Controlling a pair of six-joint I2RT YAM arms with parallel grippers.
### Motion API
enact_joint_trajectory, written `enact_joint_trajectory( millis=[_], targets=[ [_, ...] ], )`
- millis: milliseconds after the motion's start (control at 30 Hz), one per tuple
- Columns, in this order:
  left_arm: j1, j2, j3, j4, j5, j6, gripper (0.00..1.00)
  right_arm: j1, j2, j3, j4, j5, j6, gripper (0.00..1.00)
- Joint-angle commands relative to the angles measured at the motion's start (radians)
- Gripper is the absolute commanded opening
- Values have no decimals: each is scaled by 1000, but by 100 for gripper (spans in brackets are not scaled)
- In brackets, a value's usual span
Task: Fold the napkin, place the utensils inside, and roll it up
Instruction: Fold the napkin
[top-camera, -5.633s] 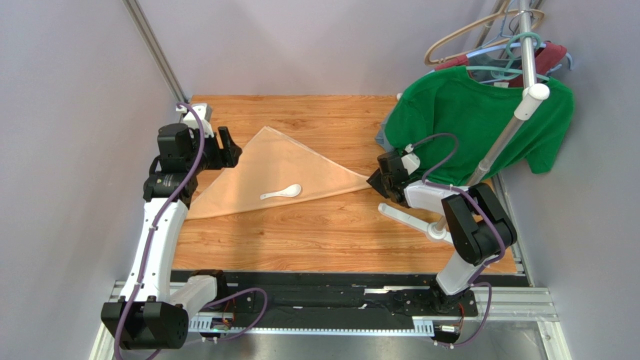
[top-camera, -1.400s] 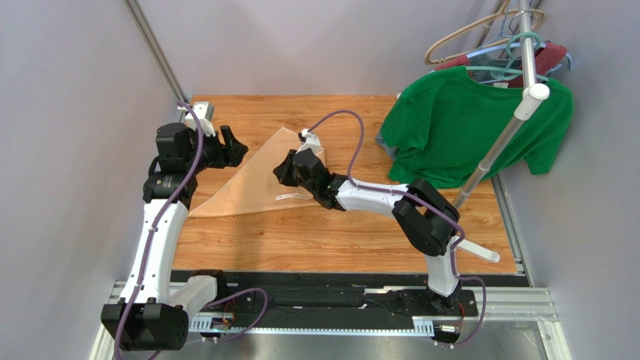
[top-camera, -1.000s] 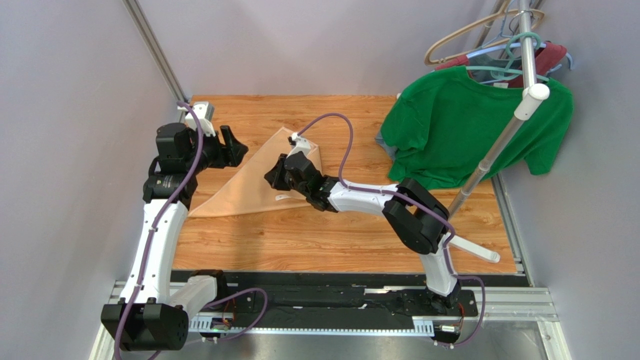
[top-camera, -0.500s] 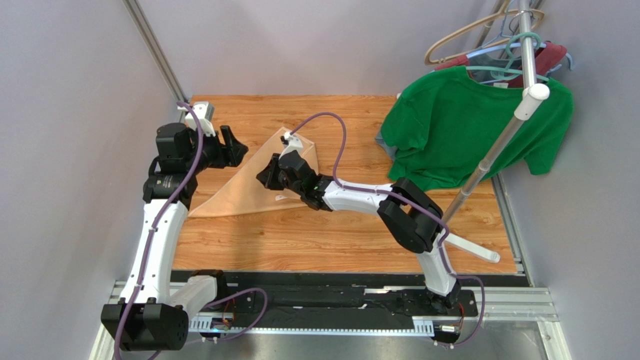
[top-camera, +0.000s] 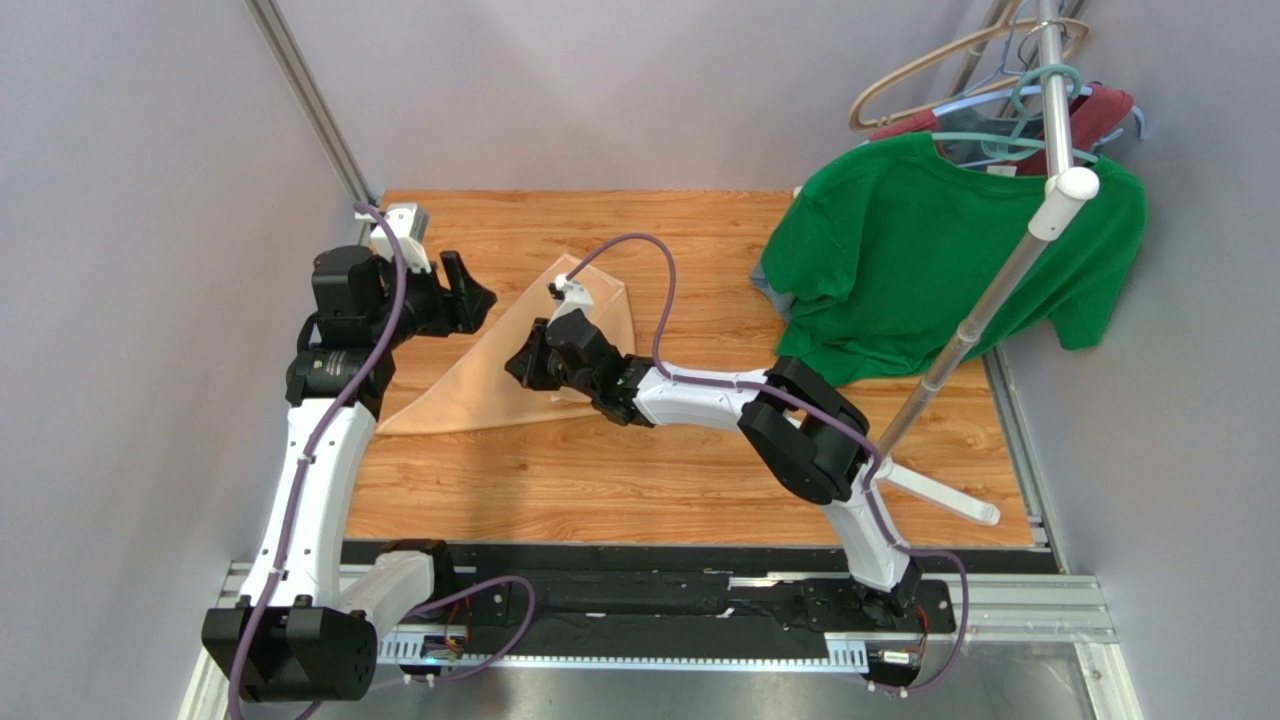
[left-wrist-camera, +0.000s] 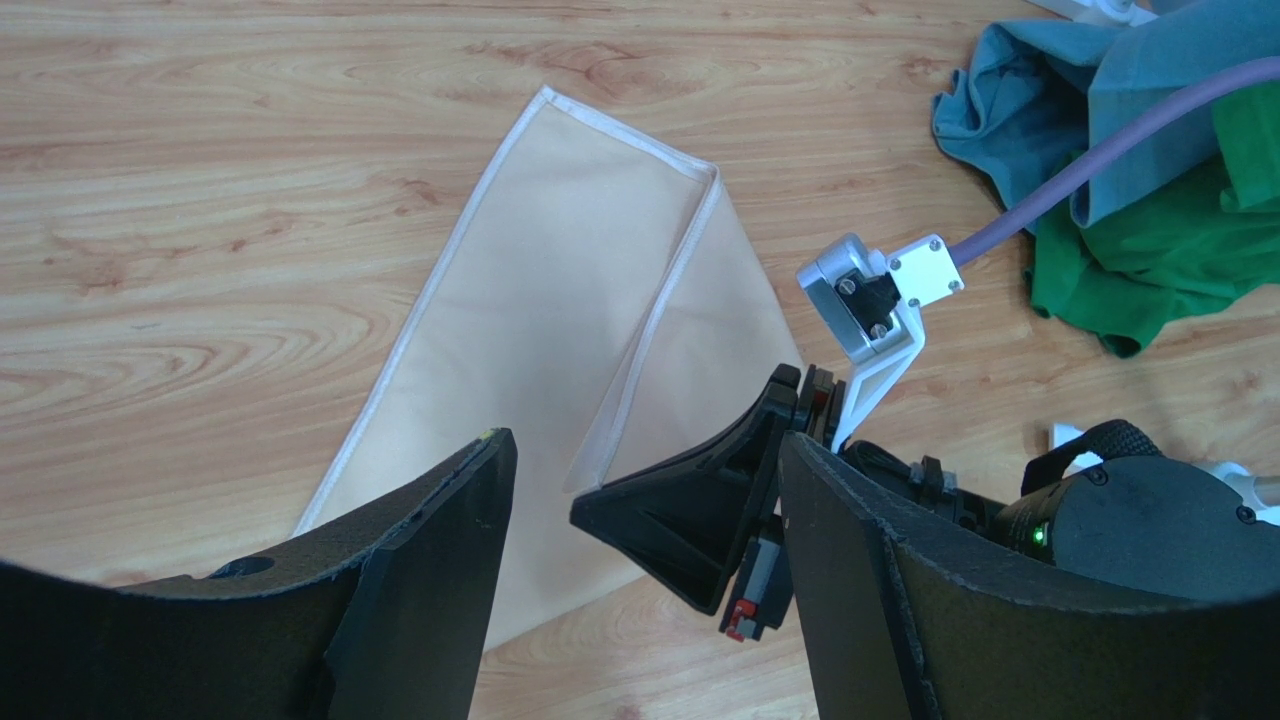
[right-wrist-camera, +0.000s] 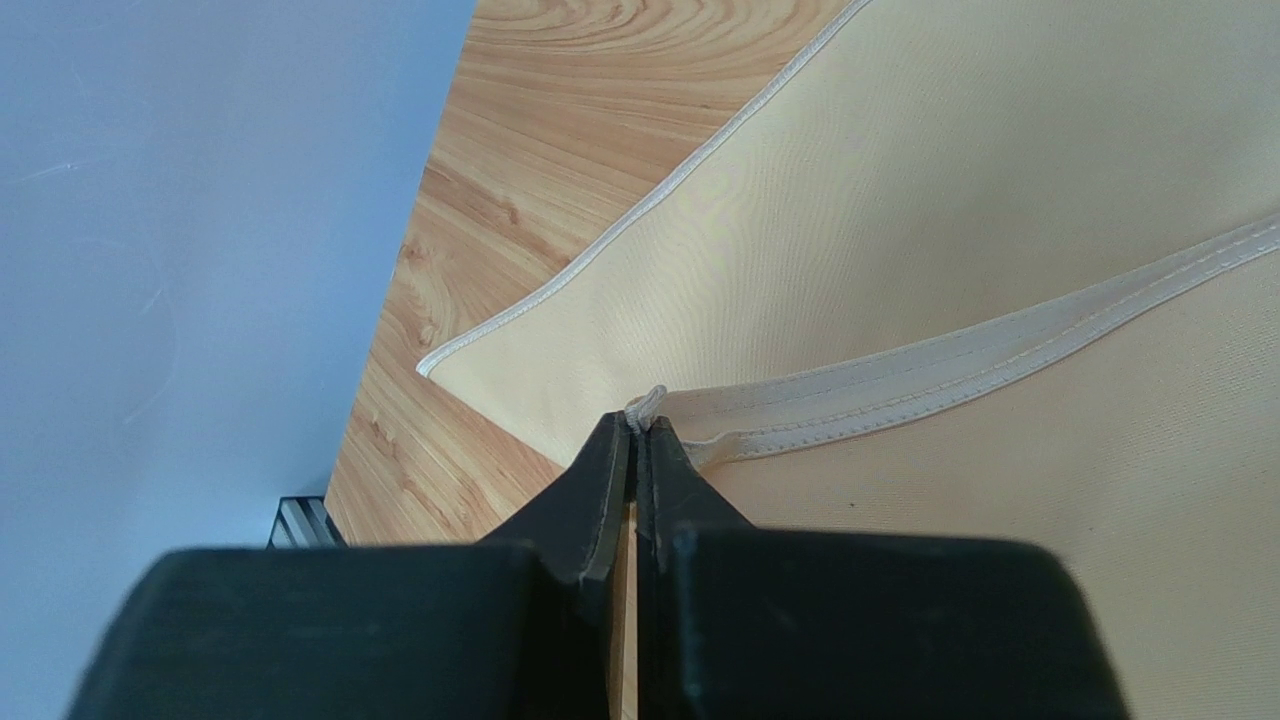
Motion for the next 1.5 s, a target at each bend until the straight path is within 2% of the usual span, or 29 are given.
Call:
enact_joint_trajectory(
  millis=[0, 267, 400, 533, 567, 633, 667, 700, 933, 1033, 1167, 1300, 1333, 1400, 1467],
  targets=[
    [5, -9, -2, 34, 15, -15, 73, 10, 28, 33, 15, 3, -18, 0],
    [5, -3, 0, 33, 13, -15, 73, 13, 67, 39, 23, 15, -26, 0],
    [6, -2, 0, 31, 9, -14, 73, 15, 73, 42, 21, 8, -36, 6],
    [5, 3, 1, 30, 1, -12, 74, 16, 68, 49, 32, -14, -55, 25],
    [5, 4, 0, 31, 1, -12, 74, 19, 68, 57, 35, -20, -59, 36],
    [6, 4, -2, 31, -2, -14, 74, 19, 64, 65, 35, -47, -76, 53],
    [5, 7, -2, 31, -7, -14, 74, 21, 58, 65, 35, -55, -79, 60],
    [5, 9, -3, 34, -7, -17, 74, 19, 51, 62, 35, -60, -84, 62],
    [5, 12, -14, 46, -37, -32, 75, -2, -108, -67, 10, 3, -113, 64],
    [8, 17, -23, 48, -80, -43, 76, -56, -180, -188, 7, -9, -93, 64],
    [46, 21, -58, 30, -106, -87, 76, -189, -335, -312, -66, -55, -116, 63],
    [216, -14, -204, 79, 11, -263, 76, -310, -393, -397, -157, -182, -158, 63],
    [293, -34, -239, 94, 70, -296, 76, -330, -393, -409, -157, -252, -167, 63],
    [344, -60, -318, 103, 85, -340, 75, -376, -368, -418, -168, -320, -197, 63],
    [362, -115, -357, 74, 40, -342, 75, -399, -344, -405, -184, -416, -219, 62]
  ],
)
